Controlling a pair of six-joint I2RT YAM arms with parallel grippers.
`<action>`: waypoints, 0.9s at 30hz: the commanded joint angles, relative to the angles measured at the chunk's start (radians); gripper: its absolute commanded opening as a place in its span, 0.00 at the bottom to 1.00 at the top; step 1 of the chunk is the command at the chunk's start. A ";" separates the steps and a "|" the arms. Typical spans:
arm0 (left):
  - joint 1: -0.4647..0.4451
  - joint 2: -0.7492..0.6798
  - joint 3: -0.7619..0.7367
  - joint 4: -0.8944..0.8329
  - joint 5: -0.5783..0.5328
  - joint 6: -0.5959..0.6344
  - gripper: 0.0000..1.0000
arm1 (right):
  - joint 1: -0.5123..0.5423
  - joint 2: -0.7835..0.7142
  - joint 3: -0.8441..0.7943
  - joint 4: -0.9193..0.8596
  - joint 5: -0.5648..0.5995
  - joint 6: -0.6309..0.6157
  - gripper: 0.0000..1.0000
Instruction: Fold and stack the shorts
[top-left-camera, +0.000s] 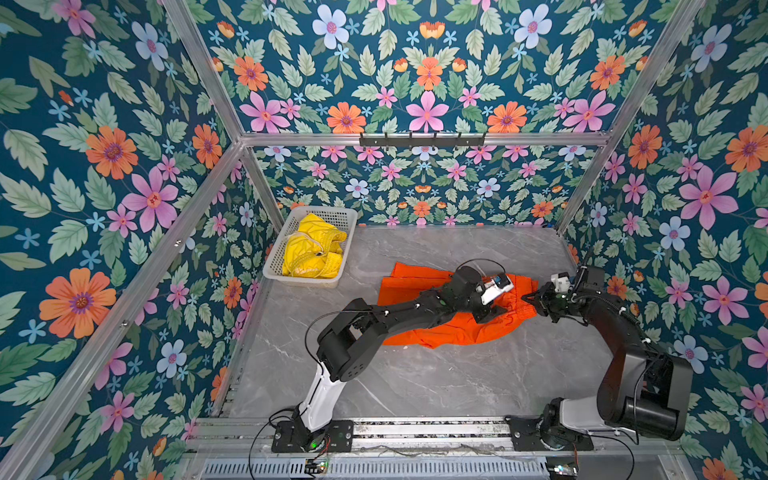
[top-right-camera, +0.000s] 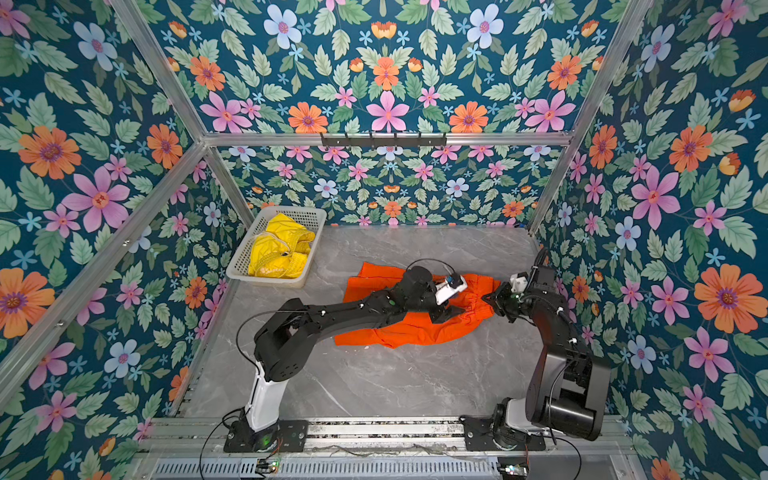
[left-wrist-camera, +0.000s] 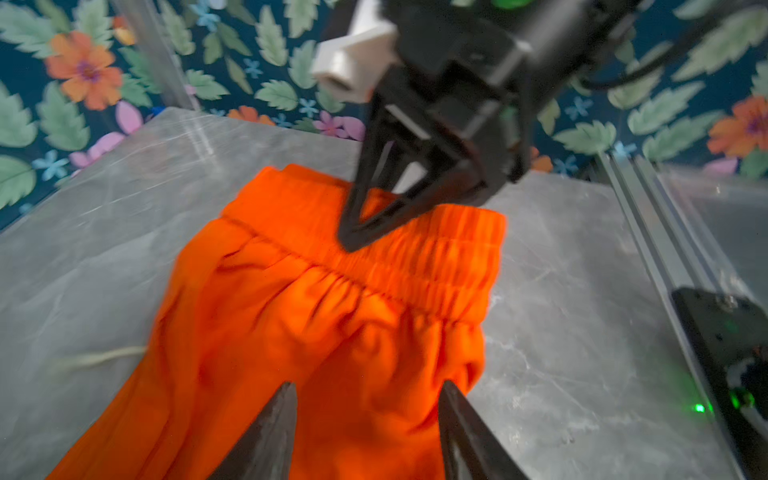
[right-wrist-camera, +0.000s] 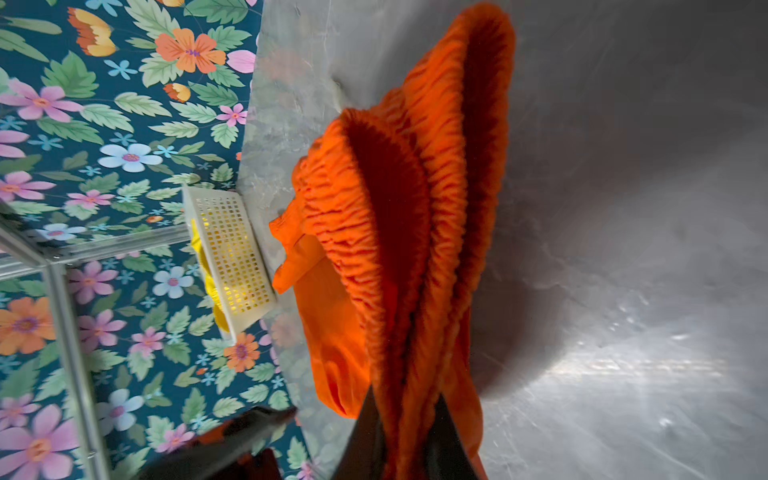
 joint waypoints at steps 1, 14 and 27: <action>0.077 -0.057 -0.052 -0.110 -0.063 -0.315 0.55 | 0.000 -0.015 0.092 -0.213 0.132 -0.159 0.11; 0.380 -0.227 -0.247 -0.306 -0.095 -0.321 0.55 | 0.003 0.035 0.224 -0.297 0.217 -0.235 0.11; 0.424 -0.134 -0.115 -0.433 -0.076 0.575 0.58 | -0.092 0.175 0.171 -0.228 0.231 -0.155 0.12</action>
